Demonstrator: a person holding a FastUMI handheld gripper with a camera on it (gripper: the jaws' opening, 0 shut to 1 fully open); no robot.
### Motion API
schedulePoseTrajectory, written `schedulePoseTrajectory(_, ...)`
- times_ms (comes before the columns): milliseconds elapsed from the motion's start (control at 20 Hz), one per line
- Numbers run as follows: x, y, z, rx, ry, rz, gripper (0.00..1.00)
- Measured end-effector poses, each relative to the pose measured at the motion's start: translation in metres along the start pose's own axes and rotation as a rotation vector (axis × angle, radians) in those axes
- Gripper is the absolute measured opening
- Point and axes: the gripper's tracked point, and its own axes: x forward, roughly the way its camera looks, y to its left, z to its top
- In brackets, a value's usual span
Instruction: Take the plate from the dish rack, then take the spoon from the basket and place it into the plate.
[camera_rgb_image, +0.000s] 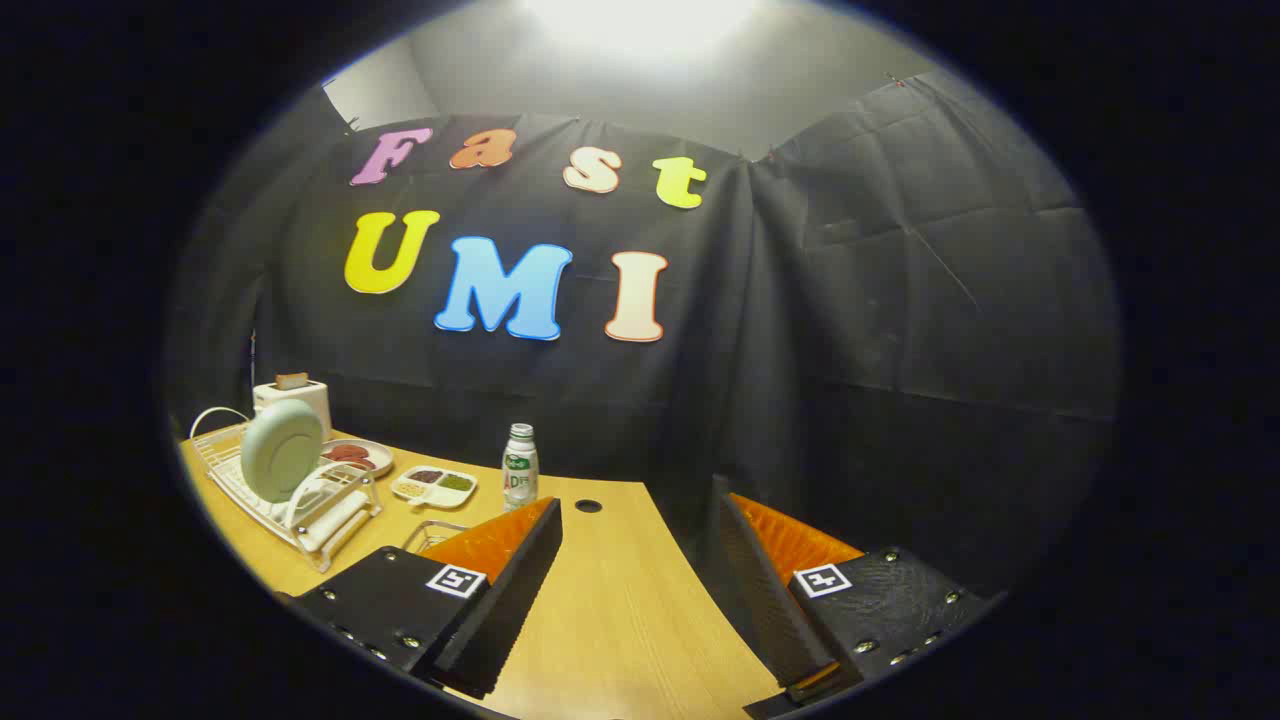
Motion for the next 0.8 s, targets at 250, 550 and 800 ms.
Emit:
schedulePoseTrajectory(250, -0.055, 0.064, 0.041, 0.036, 0.026, 0.12, 0.96)
schedulePoseTrajectory(550, -0.093, 0.165, 0.087, 0.096, 0.006, 0.237, 0.96)
schedulePoseTrajectory(800, -0.081, 0.242, 0.11, 0.108, 0.021, 0.243, 0.97)
